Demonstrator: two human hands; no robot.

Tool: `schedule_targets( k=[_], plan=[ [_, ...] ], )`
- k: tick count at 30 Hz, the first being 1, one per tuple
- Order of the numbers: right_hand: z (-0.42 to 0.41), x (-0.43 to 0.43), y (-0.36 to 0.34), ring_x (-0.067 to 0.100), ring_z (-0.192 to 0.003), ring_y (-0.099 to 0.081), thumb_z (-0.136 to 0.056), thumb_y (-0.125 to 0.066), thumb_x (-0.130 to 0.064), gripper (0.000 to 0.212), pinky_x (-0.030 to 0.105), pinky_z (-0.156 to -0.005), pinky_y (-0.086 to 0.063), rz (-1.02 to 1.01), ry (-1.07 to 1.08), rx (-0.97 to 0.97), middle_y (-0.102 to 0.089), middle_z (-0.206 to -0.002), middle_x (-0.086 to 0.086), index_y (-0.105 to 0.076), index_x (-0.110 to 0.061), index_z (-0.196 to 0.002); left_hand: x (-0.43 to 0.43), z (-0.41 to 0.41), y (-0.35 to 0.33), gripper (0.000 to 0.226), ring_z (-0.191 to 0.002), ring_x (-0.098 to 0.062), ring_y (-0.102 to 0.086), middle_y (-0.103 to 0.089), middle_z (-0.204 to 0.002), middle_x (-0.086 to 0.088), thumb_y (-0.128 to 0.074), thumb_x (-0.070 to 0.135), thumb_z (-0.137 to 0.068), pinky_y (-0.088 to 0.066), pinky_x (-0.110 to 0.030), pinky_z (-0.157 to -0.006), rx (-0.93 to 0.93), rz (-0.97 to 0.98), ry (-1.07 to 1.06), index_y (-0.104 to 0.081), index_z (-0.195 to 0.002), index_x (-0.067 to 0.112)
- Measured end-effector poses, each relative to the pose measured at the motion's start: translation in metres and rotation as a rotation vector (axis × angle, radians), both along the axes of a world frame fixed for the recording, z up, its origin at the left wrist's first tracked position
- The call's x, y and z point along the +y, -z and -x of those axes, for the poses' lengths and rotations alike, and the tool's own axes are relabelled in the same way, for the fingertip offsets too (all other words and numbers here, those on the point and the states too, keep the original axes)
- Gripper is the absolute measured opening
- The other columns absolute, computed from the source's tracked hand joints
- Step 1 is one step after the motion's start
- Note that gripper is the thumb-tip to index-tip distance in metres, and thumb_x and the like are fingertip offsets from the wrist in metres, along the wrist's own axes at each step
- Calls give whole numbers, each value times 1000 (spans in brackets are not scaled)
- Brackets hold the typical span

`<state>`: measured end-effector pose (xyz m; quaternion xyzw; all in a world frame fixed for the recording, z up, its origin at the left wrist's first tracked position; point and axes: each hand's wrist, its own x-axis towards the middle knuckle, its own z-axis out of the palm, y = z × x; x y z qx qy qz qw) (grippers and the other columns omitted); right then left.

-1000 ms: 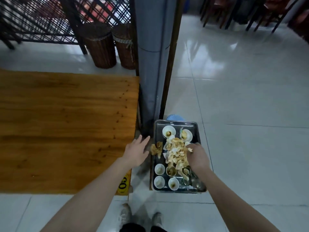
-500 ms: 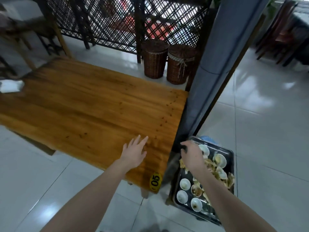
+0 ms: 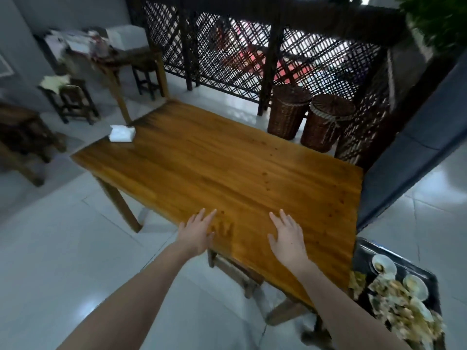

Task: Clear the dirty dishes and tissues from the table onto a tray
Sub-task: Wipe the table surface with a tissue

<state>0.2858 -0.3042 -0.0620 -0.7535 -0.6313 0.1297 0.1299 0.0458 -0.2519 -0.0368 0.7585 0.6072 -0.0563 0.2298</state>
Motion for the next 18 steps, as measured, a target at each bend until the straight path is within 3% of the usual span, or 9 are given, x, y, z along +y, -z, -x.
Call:
schedule_targets(
  k=[18],
  plan=[
    [256,153,-5,22,-144,-18,-96,-51,-24,58,41,-118,-13,23,-344,-32,-21,-157,3,-27,-26,-148,64,290,18,60,-146,-28,-16,-8,-161,-3,-37,36,-101,-19,-52,-114,44,-43,-310,-7,-152,31]
  ],
)
